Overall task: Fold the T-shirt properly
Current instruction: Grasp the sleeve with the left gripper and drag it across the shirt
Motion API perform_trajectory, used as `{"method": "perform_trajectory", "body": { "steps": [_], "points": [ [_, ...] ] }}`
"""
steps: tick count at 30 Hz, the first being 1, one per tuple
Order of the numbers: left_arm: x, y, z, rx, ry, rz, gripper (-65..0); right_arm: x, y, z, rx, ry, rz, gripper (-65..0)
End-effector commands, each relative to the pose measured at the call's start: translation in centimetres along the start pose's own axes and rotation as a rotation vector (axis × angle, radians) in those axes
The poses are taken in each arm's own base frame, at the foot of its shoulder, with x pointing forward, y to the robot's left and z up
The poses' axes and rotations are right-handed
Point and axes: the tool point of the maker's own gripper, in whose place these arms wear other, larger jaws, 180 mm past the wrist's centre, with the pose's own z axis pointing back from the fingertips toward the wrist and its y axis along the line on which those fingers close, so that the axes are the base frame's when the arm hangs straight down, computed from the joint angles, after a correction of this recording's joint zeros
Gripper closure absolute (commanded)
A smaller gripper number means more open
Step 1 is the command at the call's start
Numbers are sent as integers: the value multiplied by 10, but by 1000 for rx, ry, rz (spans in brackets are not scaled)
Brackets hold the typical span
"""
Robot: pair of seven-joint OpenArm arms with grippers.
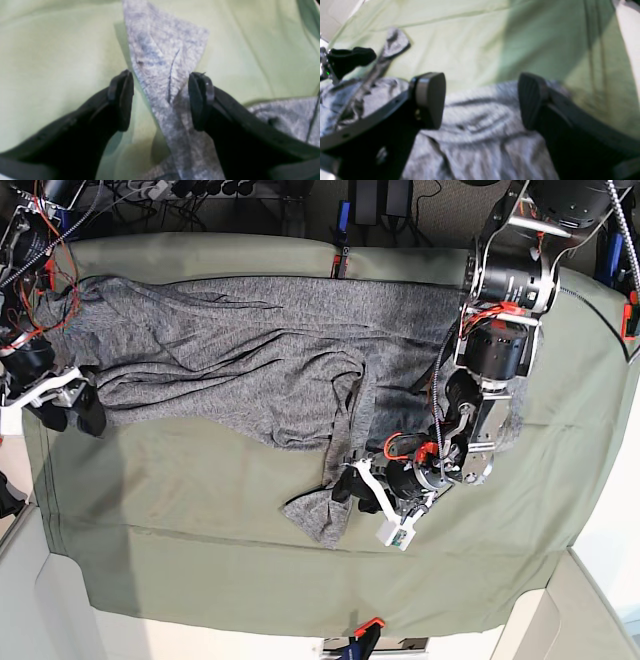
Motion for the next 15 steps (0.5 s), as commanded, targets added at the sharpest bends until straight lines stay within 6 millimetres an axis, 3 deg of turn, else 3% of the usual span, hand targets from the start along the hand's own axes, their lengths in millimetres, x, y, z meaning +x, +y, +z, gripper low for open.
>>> {"method": "perform_trajectory", "body": {
  "steps": [1,13,15],
  "points": [
    [27,1,-1,-7,-62,0,-371,17,-2,6,4,-52,18,-445],
    [8,-40,-19,-102,-15,31,-369,13,-2,10,9,-58,-12,-445],
    [10,-43,-21,-110,-20,32,-318,12,-2,9,9,-57,-13,-445]
  ]
}}
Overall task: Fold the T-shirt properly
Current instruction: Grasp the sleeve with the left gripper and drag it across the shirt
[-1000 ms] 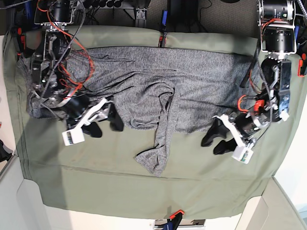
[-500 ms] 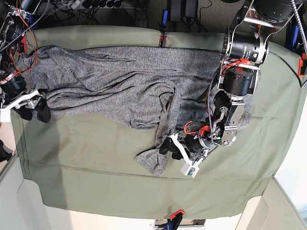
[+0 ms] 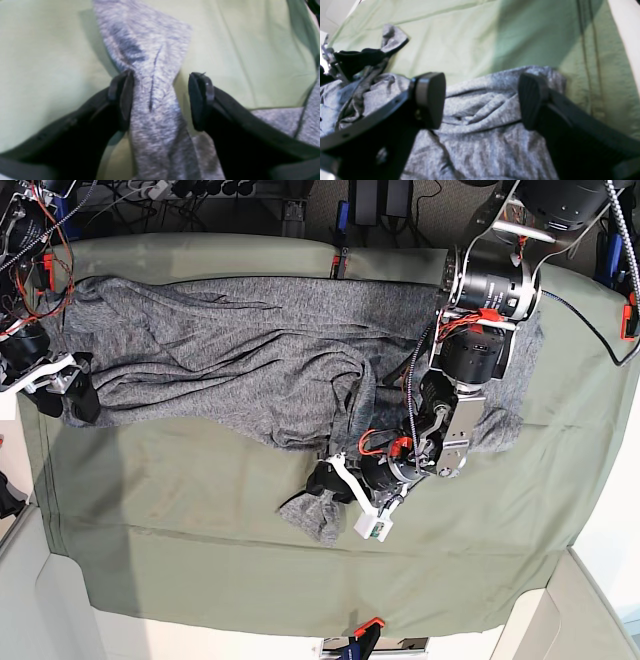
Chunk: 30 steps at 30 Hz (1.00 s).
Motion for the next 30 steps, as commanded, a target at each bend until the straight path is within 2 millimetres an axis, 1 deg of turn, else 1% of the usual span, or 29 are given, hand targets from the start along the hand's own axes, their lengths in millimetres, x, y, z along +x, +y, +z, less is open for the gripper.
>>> {"method": "perform_trajectory", "body": {
  "steps": [1,3,4,5,7,8,9,12,14,15,18,20,21,23,26,28,30],
  "points": [
    [23,-4,1,-19,-43,-25,-249,19,2,3,13,-57,23,-445],
    [24,-2,1,-10,-47,-44,-84,20,2,3,13,-57,24,-445],
    [25,0,2,-5,-52,-52,-14,20,2,3,13,-57,24,-445],
    [27,3,4,1,-53,-54,0,20,2,3,13,-57,24,-445],
    [35,13,12,11,-70,-42,0,20,2,3,13,-58,24,-445],
    [42,14,19,-7,-83,-25,0,20,2,3,12,-57,24,-445],
    [50,11,28,-54,-107,-16,0,20,2,3,12,-57,24,-445],
    [78,18,69,-108,-232,70,0,18,0,3,2,-49,33,-445],
    [86,24,100,-105,-293,82,0,17,-1,3,-7,-42,41,-445],
    [86,28,116,-93,-312,75,0,17,-2,3,-11,-39,46,-445],
    [75,31,162,-69,-345,55,0,19,-3,3,-13,-41,50,-445],
    [64,25,188,-78,-359,54,0,19,-3,3,-12,-45,49,-445],
    [56,20,197,-84,-352,51,0,19,-3,3,-12,-45,49,-445],
    [39,9,209,-84,-326,38,0,19,-3,3,-13,-44,50,-445],
    [14,-2,220,-74,-297,32,0,19,-3,3,-13,-42,50,-445],
    [-3,-4,223,-62,-271,48,0,18,-3,3,-13,-41,50,-445],
    [-18,-1,223,-34,-243,66,-6,18,-3,3,-13,-40,49,-445]
  ]
}}
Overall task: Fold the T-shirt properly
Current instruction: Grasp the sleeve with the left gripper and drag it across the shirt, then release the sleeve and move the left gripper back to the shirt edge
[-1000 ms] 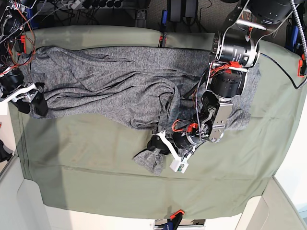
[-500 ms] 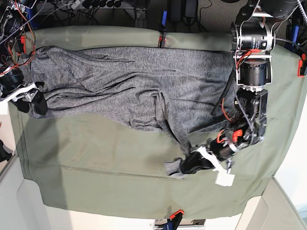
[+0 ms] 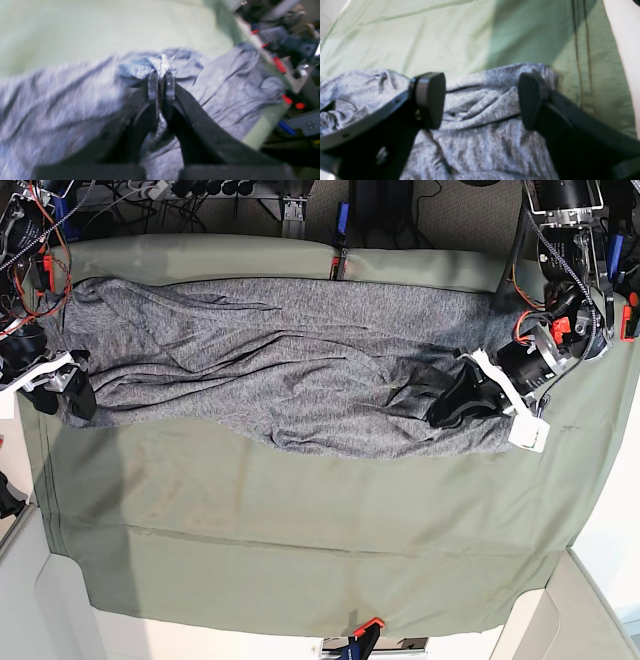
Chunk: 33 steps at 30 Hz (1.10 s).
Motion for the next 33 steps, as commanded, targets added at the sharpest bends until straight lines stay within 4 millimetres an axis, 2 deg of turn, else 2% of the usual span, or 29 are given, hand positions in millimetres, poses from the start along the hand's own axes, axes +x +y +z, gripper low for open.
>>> {"method": "perform_trajectory", "body": {
  "steps": [1,4,5,6,11,15,18,24,33],
  "points": [
    [14,-1,4,-3,-50,-23,-45,20,1,3,10,-58,22,-445],
    [10,10,9,52,-47,-39,-230,20,1,3,10,-58,21,-445],
    [11,15,12,75,-56,-51,-272,20,1,3,10,-58,22,-445],
    [14,21,15,102,-68,-64,-281,20,1,3,10,-57,22,-445],
    [39,51,45,226,-178,-81,-281,17,1,3,10,-39,22,-445],
    [37,66,58,278,-165,-66,-281,15,1,3,10,-32,22,-445],
    [24,77,57,292,-156,-21,-281,15,1,3,10,-31,22,-445],
    [4,116,55,361,-163,61,-281,16,4,3,25,-39,9,-445],
    [20,174,38,412,-191,198,-281,13,4,3,25,-22,9,-445]
  ]
}}
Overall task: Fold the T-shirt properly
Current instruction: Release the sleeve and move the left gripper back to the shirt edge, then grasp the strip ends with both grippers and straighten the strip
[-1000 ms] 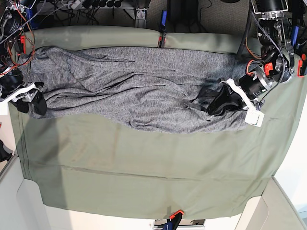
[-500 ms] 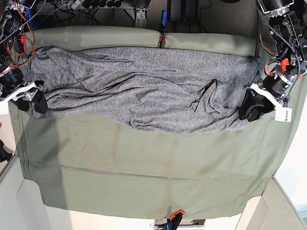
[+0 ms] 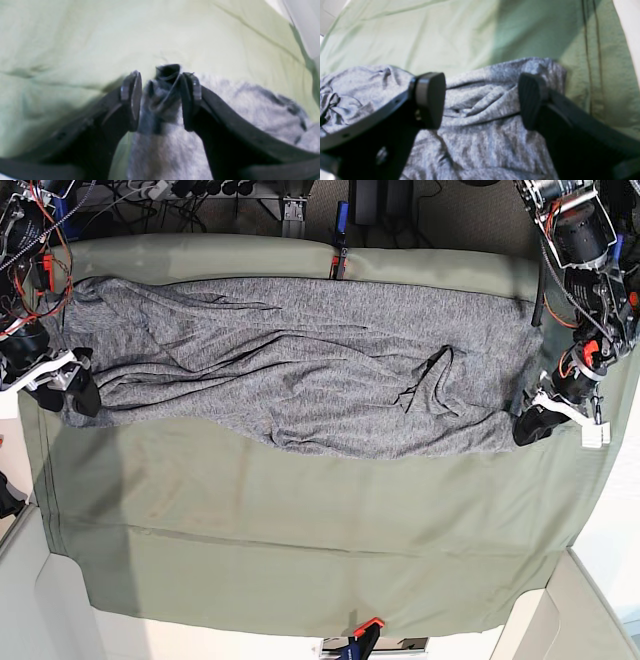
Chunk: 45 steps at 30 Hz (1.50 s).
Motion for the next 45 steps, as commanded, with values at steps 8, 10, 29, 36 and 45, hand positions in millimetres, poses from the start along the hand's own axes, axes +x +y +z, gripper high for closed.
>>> {"method": "perform_trajectory", "body": {
  "steps": [8,10,29,36,45],
  "points": [
    [10,-17,-2,-115,32,87,-281,19,1,3,9,-52,22,-445],
    [9,-22,-2,-139,30,114,-281,19,1,3,8,-52,23,-445],
    [1,-46,51,-198,96,-42,0,22,0,3,0,-75,28,-445],
    [-20,-38,59,-169,150,-47,0,23,0,3,0,-75,28,-445],
    [-11,-22,68,-121,115,-39,-333,22,0,3,-1,-74,29,-445]
  ]
}}
